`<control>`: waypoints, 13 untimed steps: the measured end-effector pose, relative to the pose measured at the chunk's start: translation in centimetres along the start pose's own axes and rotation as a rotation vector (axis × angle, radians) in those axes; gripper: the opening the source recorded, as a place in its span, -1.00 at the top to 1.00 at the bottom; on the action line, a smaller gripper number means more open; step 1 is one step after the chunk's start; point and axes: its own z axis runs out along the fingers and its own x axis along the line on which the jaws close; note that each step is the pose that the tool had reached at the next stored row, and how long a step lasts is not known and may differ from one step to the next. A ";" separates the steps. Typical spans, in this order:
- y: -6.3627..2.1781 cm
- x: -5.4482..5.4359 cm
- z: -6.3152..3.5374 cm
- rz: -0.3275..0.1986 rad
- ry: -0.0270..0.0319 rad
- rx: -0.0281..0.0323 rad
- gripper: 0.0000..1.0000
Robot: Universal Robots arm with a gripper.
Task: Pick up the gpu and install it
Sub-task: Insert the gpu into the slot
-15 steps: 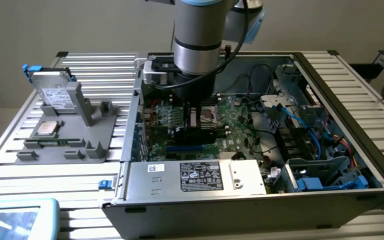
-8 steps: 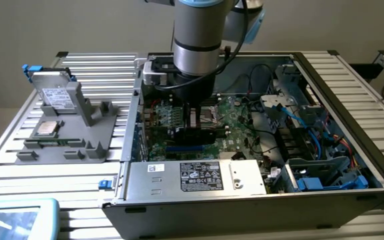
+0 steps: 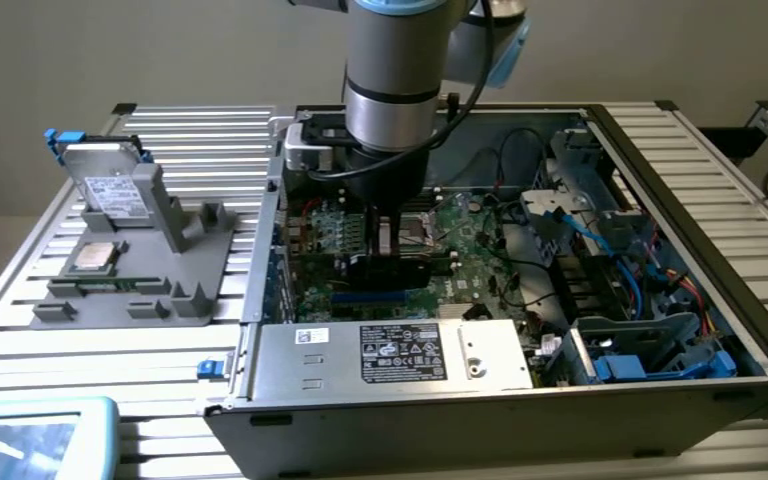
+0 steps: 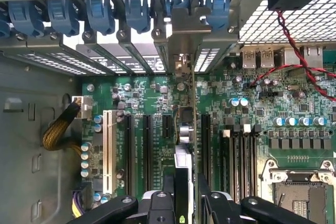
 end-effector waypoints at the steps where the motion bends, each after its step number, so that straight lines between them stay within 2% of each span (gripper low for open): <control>1: 0.01 0.0 0.00 0.000 0.0000 0.0000 0.46; 13: 0.01 -0.2 0.03 0.000 0.0003 -0.0002 0.46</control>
